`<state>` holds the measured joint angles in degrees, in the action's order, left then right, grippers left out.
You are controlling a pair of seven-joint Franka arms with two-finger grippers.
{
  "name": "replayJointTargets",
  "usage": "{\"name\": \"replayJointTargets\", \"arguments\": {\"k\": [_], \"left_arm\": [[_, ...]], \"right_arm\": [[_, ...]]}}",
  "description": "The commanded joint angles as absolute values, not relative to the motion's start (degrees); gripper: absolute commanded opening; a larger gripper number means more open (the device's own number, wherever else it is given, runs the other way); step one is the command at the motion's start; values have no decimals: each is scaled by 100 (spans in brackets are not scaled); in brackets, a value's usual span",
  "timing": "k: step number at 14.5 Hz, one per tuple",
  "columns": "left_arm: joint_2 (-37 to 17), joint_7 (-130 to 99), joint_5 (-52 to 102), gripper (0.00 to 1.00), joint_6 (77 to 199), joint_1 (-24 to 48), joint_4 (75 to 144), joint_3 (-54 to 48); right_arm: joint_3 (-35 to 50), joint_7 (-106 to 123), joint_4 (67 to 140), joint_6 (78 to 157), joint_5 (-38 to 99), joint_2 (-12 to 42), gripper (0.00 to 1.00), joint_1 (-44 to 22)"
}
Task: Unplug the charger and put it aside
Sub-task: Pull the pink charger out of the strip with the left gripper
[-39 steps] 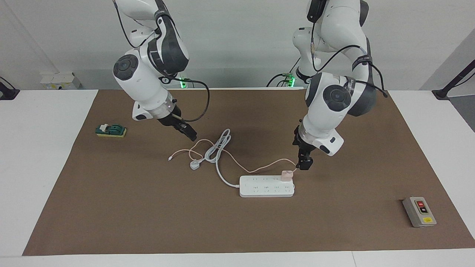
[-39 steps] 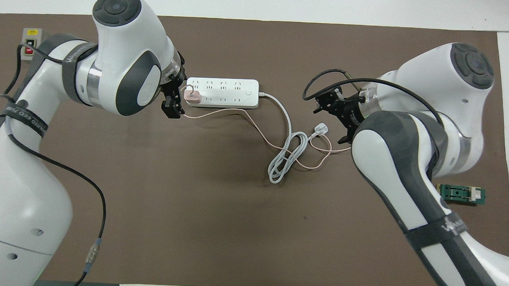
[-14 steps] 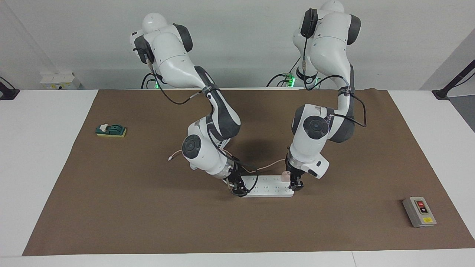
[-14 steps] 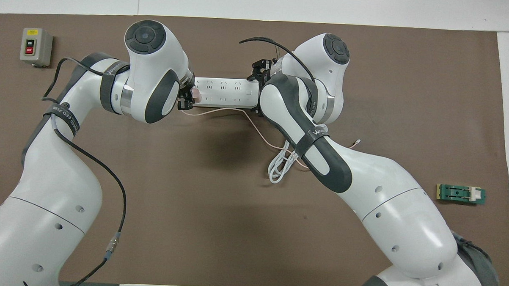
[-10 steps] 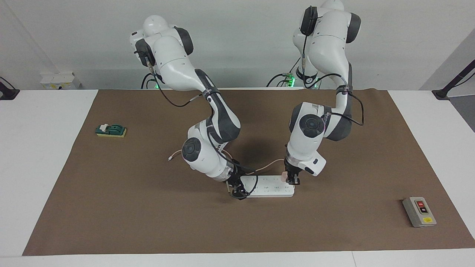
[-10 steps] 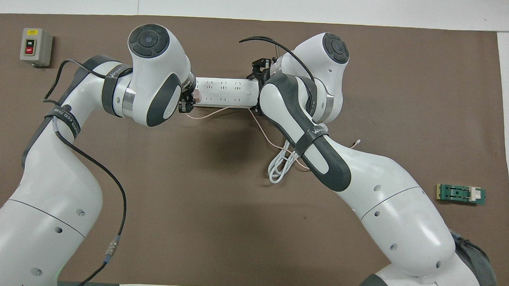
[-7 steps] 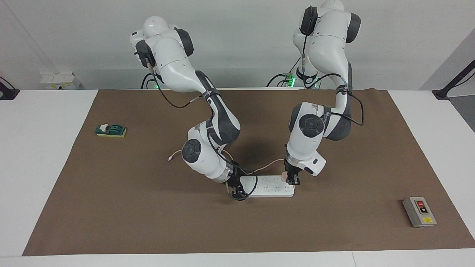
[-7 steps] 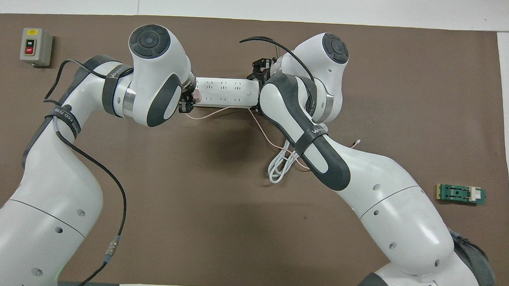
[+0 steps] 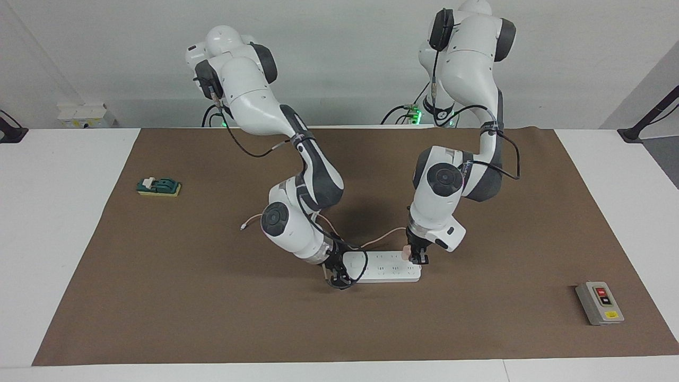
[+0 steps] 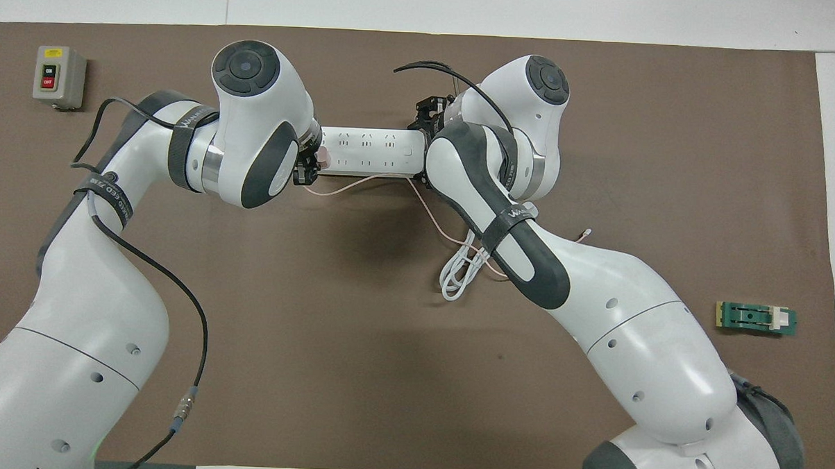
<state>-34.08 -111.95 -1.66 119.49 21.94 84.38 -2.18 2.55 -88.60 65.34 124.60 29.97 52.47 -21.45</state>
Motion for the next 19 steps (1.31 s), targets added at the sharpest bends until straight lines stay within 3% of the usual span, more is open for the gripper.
{"name": "replayJointTargets", "arguments": {"k": [1, 6, 11, 15, 16, 18, 19], "left_arm": [[-3393, -11224, -325, 0, 12243, 2232, 8499, -149], [-3384, -11215, -264, 0, 11663, 2119, 7964, -141], [-2717, -11049, -203, 0, 11365, 1785, 7989, -158], [-2216, -9909, 43, 0, 10435, 1302, 7998, -185], [-2058, -9505, 148, 0, 10180, 1188, 8007, -150], [-1855, -8696, 193, 0, 9670, 749, 8007, -176], [-1759, -8223, 211, 0, 9468, 503, 8007, -184]], "right_arm": [[264, -8842, 6363, 12630, 2874, 5414, 37, -2171], [264, -8842, 6372, 12630, 2874, 5414, 37, -2171], [264, -8842, 6372, 12630, 2865, 5414, 37, -2171], [264, -8807, 6381, 12665, 2848, 5405, 39, -2171], [264, -8815, 6381, 12665, 2856, 5405, 51, -2171], [264, -8868, 6381, 12656, 2856, 5388, 94, -2171], [255, -8859, 6372, 12648, 2865, 5353, 100, -2171]]}}
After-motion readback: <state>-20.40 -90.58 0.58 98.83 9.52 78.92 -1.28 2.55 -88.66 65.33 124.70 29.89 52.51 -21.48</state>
